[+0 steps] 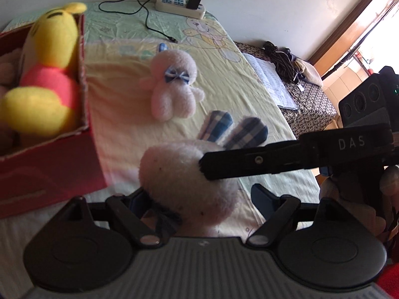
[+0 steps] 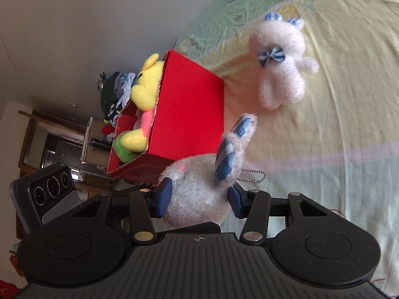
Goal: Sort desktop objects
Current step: 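Lift the white bunny with both grippers and carry it to the red box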
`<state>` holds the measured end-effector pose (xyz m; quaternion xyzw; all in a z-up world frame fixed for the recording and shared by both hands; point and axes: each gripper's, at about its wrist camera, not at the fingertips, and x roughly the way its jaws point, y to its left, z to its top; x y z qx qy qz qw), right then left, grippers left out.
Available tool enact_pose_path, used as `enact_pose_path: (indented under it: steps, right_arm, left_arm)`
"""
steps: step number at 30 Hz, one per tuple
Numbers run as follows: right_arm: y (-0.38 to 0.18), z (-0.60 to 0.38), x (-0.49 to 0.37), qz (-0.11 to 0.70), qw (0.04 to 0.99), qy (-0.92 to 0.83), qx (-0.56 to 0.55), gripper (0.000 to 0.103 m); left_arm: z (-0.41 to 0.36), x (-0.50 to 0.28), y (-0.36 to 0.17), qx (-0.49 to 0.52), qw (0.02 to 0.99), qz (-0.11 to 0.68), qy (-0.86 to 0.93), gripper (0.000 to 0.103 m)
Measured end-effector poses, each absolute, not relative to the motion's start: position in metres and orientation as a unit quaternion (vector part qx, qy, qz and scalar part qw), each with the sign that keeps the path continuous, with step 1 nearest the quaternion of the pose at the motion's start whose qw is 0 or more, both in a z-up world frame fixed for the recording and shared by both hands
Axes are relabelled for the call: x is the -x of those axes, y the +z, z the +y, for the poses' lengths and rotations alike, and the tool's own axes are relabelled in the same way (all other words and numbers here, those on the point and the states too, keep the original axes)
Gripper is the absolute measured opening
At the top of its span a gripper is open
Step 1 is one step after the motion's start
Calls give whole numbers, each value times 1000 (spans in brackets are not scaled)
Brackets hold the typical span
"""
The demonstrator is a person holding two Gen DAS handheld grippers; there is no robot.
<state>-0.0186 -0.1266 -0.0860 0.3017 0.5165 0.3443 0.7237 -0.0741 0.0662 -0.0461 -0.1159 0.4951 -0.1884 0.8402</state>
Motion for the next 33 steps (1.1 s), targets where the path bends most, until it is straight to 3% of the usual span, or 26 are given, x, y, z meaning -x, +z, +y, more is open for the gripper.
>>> enact_pose_path:
  steps: [17, 33]
  right_arm:
    - [-40, 14, 45, 498, 702, 444, -250, 51]
    - [-4, 72, 37, 429, 736, 457, -255, 51]
  left_arm:
    - [200, 157, 8, 121, 865, 462, -157, 85]
    - [279, 161, 49, 110, 896, 392, -179, 85]
